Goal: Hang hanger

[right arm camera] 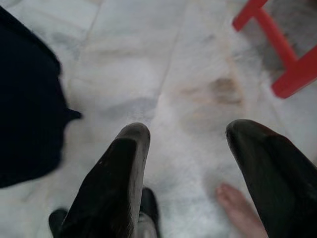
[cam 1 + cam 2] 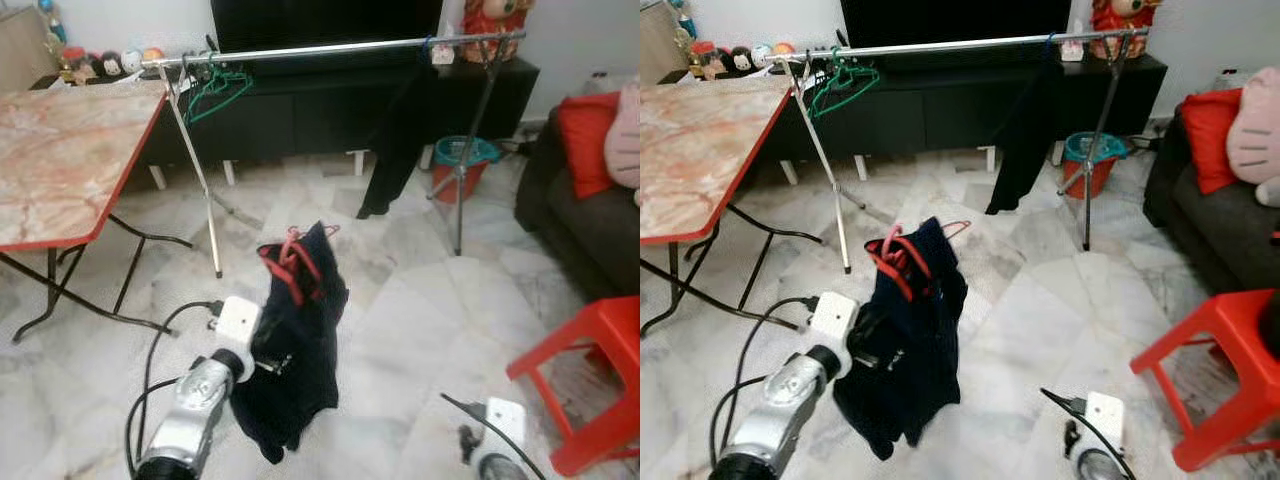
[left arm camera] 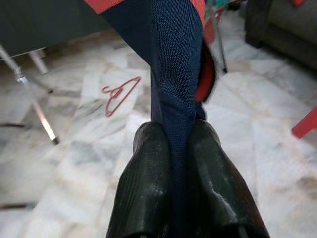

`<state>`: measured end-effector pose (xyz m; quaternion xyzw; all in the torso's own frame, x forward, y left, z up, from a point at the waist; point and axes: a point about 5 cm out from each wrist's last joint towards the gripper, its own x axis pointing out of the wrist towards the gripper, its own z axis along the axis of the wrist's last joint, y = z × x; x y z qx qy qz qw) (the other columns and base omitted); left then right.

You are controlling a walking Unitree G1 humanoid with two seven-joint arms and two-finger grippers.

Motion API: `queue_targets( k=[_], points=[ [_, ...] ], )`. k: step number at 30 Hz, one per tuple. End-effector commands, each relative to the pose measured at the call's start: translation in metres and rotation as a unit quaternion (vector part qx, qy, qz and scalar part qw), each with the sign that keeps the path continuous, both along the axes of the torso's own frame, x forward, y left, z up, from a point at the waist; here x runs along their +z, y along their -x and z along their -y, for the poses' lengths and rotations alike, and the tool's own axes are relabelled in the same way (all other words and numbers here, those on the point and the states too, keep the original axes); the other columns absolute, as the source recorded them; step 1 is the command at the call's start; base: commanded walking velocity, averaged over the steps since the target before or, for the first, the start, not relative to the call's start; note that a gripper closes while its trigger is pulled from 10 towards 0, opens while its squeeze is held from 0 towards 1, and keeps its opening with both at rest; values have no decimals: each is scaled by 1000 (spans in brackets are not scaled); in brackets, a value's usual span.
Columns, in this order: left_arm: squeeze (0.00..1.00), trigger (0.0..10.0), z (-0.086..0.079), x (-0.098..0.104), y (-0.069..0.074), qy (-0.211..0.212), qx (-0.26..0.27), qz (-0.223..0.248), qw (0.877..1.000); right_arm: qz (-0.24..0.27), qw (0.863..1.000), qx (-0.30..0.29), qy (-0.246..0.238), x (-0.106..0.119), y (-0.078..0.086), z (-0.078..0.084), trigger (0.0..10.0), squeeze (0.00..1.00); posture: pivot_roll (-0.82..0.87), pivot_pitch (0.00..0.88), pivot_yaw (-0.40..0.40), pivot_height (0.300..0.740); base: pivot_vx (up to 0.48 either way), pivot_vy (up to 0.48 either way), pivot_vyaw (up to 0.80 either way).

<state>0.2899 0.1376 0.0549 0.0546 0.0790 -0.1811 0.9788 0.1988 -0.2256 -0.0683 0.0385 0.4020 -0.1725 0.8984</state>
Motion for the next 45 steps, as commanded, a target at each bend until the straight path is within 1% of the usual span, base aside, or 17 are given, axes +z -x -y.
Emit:
queue_targets(
  k=[1,3,7,11,16,25,28,31,33,34,37,39,40,41,42,43,45],
  points=[
    [0,10000,8,10,-5,11,-10,22,1000,-3,1000,-17,5,-1,5,5,10000,0,-190,0,48,740,-300,0,0],
    [0,10000,11,12,-10,12,-14,25,1000,-2,1000,-21,6,-1,5,6,10000,0,-198,0,51,740,-307,0,0],
    [0,10000,13,17,-15,9,-17,31,999,6,1000,-21,6,0,5,6,10000,0,-196,0,48,740,-290,0,0],
    [0,10000,13,16,-15,3,-16,30,999,14,1000,-17,6,1,4,7,10000,0,-188,0,42,740,0,0,0],
    [0,10000,12,18,-15,0,-16,32,999,30,999,7,11,3,1,8,10000,0,-182,0,34,740,0,0,0],
    [0,10000,12,18,-14,-6,-22,29,999,42,999,15,7,4,0,7,10000,0,-182,0,34,740,0,0,0],
    [0,10000,15,19,-13,-8,-30,28,999,54,998,24,14,6,-1,7,10000,0,-183,0,36,740,0,0,0],
    [0,10000,18,21,-14,-16,-44,31,998,73,996,52,27,10,-4,7,10000,0,-185,0,36,740,0,0,0],
    [0,10000,18,23,-15,-22,-53,33,998,94,993,65,15,12,-7,5,10000,0,-189,0,36,740,0,0,0],
    [0,10000,18,23,-15,-22,-53,33,998,94,993,65,15,12,-7,5,10000,0,-189,0,36,740,0,0,0],
    [0,10000,20,27,-16,-24,-63,37,997,115,987,112,18,17,-12,2,10000,0,-192,0,36,740,0,0,0],
    [0,10000,22,33,-18,-25,-75,44,996,134,979,151,25,21,-16,0,10000,0,-193,0,33,740,0,0,0],
    [0,10000,22,34,-19,-28,-79,46,995,166,970,170,39,34,-32,-2,10000,0,-192,0,32,740,0,0,0],
    [0,10000,23,35,-19,-31,-82,48,995,205,958,191,56,50,-52,-5,10000,0,-192,0,32,740,0,0,0],
    [0,10000,23,35,-20,-32,-82,49,995,235,949,200,61,62,-64,-7,10000,0,-192,0,32,740,0,0,0],
    [0,10000,23,38,-20,-31,-85,52,995,290,931,216,56,84,-81,-11,10000,0,-193,0,29,740,0,0,0],
    [0,10000,24,40,-21,-31,-86,54,994,301,925,223,56,89,-84,-12,10000,0,-193,0,29,740,0,0,0]
  ],
)
